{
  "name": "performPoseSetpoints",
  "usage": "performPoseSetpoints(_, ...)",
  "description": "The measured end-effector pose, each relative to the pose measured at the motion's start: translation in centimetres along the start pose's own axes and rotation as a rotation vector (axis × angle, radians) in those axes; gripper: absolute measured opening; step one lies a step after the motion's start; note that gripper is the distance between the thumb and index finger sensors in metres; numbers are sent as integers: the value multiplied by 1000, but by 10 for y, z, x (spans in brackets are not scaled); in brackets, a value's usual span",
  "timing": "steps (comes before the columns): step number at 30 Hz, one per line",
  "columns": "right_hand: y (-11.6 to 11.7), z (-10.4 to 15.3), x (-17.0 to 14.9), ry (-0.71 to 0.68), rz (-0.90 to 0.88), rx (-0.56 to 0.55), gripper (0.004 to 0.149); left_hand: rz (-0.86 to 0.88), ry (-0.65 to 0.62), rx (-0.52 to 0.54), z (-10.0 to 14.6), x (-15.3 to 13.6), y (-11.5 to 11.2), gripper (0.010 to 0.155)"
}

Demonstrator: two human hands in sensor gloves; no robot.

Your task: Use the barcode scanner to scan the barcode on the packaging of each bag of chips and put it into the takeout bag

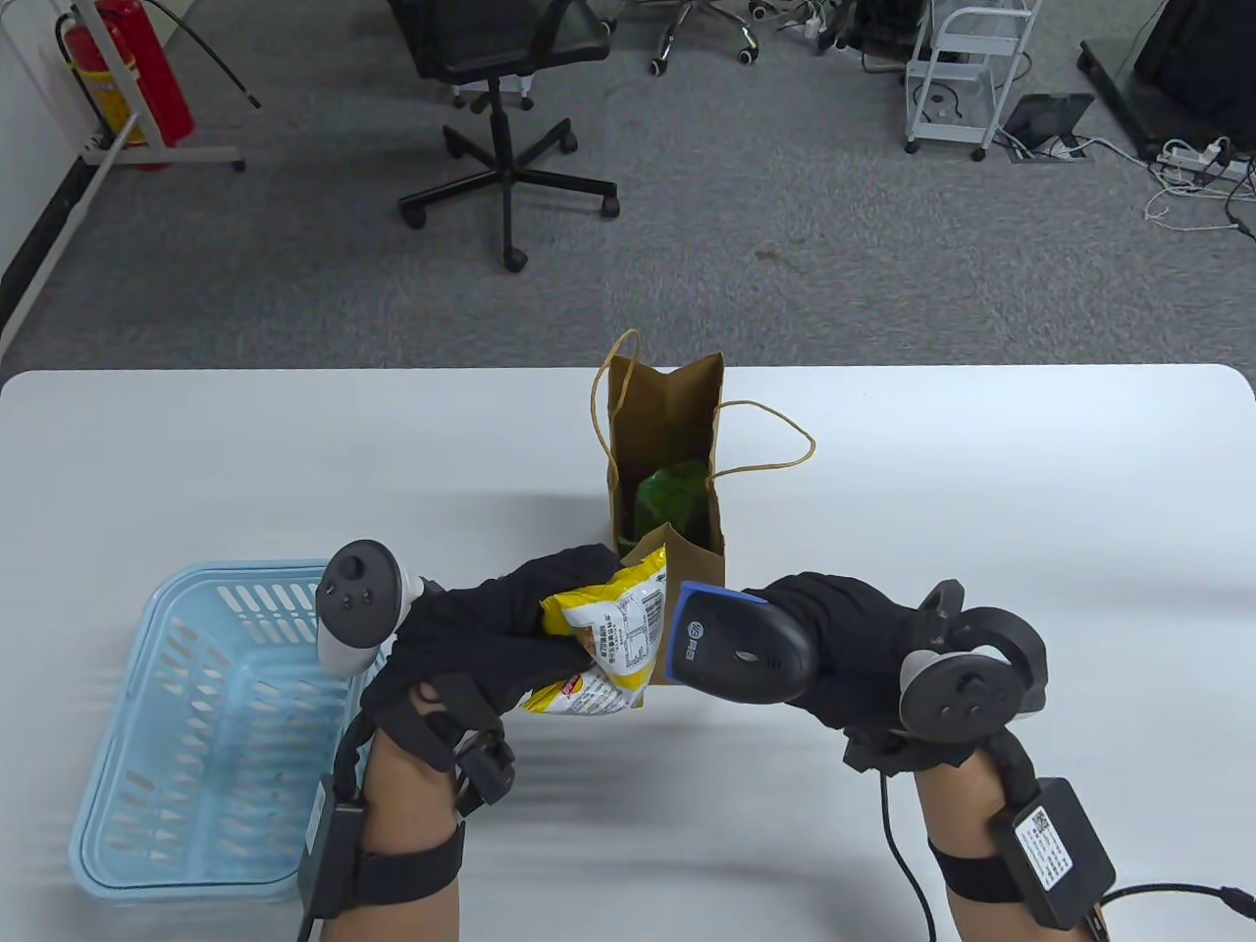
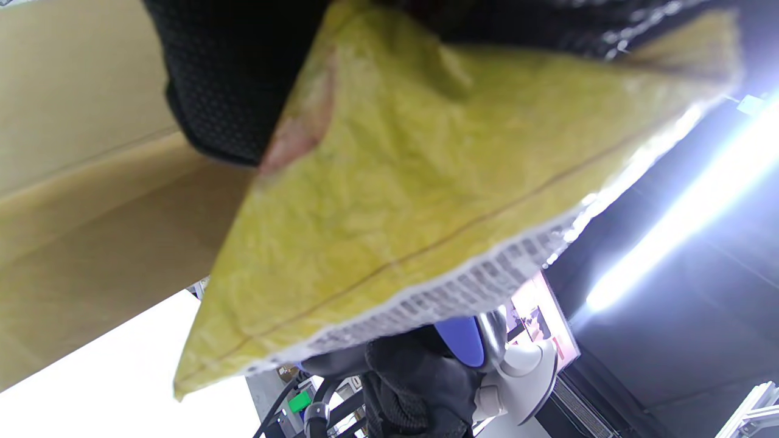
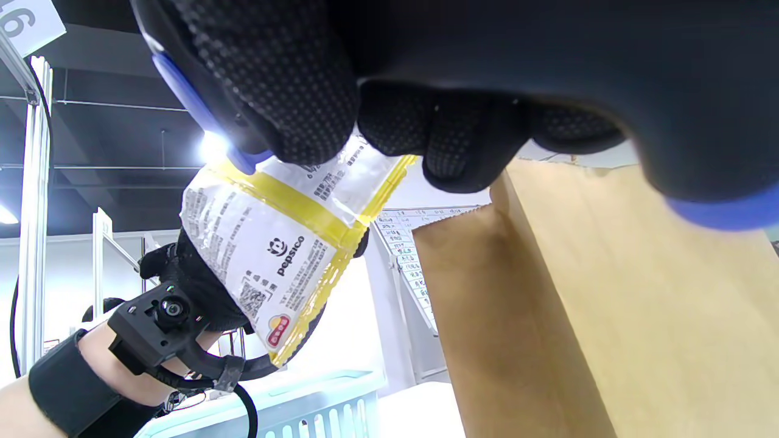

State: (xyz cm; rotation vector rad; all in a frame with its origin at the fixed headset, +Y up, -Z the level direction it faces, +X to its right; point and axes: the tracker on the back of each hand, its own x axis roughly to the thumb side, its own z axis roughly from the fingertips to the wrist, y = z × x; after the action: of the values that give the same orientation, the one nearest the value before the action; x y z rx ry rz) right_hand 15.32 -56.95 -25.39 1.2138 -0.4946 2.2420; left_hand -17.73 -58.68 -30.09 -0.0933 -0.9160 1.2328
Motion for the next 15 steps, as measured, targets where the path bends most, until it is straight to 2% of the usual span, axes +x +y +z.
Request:
performPoseSetpoints(6, -11, 3, 2, 14, -9, -37, 53, 23, -62, 77, 1, 16, -3, 68)
performPoseSetpoints(8, -21, 8, 0, 28, -37, -93, 54, 34, -80, 119, -3, 25, 0, 67)
performPoseSetpoints(13, -50, 24, -5, 62, -85, -236, 55, -99, -47, 295, -27, 57, 1, 68)
performPoseSetpoints(15, -56, 29, -5, 68, -82, -271, 55, -150, 9, 313, -45, 62, 1, 68)
